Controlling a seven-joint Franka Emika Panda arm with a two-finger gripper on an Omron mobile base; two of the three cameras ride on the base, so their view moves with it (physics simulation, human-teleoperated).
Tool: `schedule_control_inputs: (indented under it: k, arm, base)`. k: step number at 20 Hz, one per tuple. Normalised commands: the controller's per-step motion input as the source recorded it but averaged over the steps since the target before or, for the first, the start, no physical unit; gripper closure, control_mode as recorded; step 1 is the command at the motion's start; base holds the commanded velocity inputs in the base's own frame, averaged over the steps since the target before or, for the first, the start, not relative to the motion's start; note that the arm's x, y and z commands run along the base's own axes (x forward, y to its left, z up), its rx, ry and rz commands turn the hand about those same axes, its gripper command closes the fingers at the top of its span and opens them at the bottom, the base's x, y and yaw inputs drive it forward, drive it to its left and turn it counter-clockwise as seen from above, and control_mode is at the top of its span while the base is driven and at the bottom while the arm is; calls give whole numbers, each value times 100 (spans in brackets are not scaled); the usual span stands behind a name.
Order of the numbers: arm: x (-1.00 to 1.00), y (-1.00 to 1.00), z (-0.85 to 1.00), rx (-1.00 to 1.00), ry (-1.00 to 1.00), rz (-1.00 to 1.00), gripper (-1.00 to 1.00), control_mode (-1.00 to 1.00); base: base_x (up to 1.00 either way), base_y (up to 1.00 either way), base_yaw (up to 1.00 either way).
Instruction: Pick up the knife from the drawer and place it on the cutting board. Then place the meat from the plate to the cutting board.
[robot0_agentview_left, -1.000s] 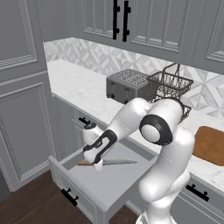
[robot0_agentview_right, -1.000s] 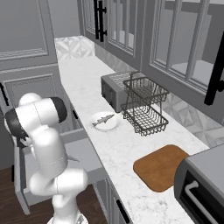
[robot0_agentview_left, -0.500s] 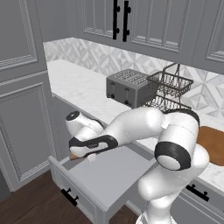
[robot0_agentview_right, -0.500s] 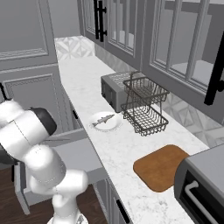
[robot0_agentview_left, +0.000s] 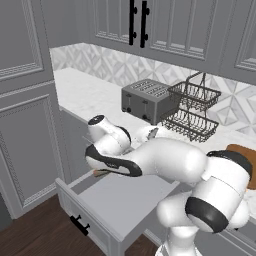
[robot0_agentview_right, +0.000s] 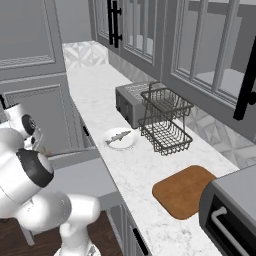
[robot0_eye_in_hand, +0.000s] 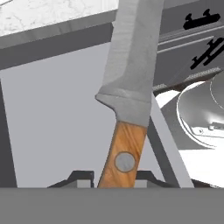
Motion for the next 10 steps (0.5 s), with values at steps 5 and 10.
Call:
schedule_control_inputs:
  k: [5, 10]
  arm:
    - [0, -72, 17, 0, 8, 0, 100, -100]
    - [1, -72, 12, 0, 12, 1, 100, -100]
  base:
    - [0, 0, 0]
    - [0, 0, 0]
